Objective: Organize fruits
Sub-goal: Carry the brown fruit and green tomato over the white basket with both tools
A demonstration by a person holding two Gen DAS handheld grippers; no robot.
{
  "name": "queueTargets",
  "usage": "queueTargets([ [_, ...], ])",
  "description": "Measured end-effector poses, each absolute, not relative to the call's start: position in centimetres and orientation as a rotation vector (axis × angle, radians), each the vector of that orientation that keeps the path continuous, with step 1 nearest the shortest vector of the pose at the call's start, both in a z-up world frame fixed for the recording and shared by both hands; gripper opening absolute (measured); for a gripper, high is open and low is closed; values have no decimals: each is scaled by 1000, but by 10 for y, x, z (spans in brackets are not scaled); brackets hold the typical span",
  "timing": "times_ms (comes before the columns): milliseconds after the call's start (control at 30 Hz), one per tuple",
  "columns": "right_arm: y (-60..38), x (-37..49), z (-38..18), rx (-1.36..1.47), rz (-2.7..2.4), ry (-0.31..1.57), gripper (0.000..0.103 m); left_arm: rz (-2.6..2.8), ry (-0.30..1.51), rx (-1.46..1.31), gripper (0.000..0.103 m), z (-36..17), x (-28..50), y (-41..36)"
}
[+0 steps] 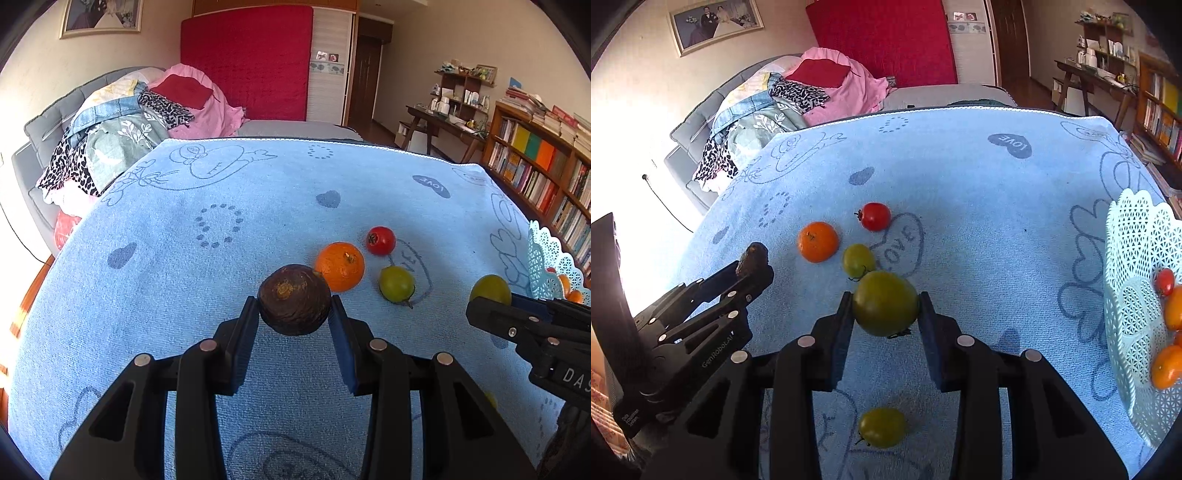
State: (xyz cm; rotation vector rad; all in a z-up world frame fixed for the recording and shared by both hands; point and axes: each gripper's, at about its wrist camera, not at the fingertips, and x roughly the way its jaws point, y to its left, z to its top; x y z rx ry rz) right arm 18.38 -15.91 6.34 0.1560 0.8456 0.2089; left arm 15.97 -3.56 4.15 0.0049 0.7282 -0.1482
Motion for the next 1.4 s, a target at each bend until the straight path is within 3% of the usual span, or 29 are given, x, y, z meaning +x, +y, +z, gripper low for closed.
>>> queueTargets([
  [1400,-269,90,118,334,19,635,36,-310,632,198,39,77,102,-138],
])
